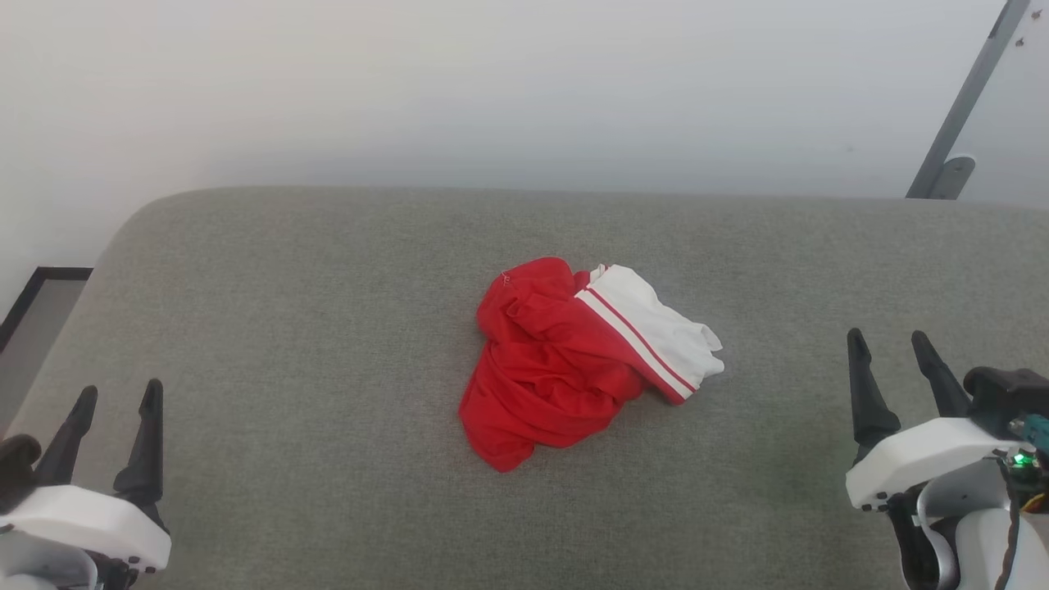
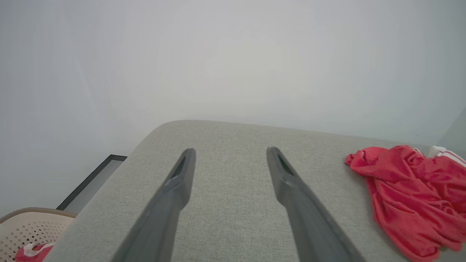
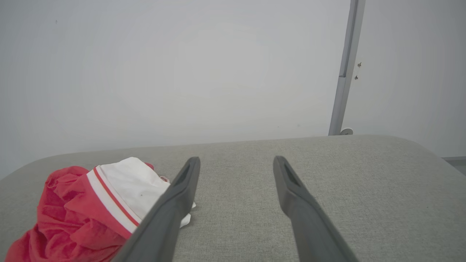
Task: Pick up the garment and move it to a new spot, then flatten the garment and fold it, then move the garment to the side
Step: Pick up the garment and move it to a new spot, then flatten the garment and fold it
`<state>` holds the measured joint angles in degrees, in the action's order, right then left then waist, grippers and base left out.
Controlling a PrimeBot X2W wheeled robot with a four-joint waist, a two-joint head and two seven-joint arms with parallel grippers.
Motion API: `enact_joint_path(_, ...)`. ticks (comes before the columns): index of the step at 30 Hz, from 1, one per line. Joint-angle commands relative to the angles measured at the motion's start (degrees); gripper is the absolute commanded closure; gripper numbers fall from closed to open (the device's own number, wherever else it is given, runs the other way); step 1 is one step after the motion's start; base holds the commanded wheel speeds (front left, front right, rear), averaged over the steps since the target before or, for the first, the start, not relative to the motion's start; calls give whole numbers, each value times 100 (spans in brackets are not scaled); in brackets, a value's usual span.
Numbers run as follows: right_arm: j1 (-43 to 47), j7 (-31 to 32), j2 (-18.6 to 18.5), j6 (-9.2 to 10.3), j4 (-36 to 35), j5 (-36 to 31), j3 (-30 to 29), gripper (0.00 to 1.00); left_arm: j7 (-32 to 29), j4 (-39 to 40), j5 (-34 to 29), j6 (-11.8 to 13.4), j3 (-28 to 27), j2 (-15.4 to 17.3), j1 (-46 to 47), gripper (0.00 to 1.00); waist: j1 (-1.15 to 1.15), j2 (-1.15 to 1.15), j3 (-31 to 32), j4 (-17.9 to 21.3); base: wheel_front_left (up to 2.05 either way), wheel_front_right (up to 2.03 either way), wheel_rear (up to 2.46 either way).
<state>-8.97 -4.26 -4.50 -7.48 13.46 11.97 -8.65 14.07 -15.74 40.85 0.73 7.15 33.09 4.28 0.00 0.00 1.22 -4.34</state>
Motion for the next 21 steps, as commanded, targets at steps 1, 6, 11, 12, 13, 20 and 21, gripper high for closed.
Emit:
enact_joint_path(1, 47, 20, 9, -2, -20, 18, 1, 0, 38, -10, 31, -5, -32, -27, -83, 0, 0, 0, 3, -12, 0, 0, 0)
enact_joint_path(6, 83, 25, 20, -2, -32, 27, 13, 0, 63, -5, 3, -48, -55, -39, -103, 0, 0, 0, 4, -41, 0, 0, 0)
enact_joint_path(11, 100, 36, 29, -2, -48, 29, 34, 0, 81, -5, -22, -61, -64, -52, -72, 0, 0, 0, -5, -40, 0, 0, 0)
enact_joint_path(12, 106, 44, 32, -2, -52, 31, 50, 0, 82, -7, -12, -61, -67, -61, -64, 0, 0, 0, -7, -38, 0, 0, 0)
enact_joint_path(13, 113, 61, 36, -2, -57, 39, 68, 0, 83, -6, -4, -56, -69, -65, -55, 0, 0, 0, -11, -37, 0, 0, 0)
enact_joint_path(20, -37, 177, -18, -2, -47, 98, 343, 0, 86, 77, 43, -59, -53, -148, -14, 0, 0, 0, -98, -125, 0, 0, 0)
enact_joint_path(21, -81, 207, -40, -2, -33, 113, 392, 0, 83, 102, 41, -62, -47, -162, 0, 0, 0, 0, -121, -154, 0, 0, 0)
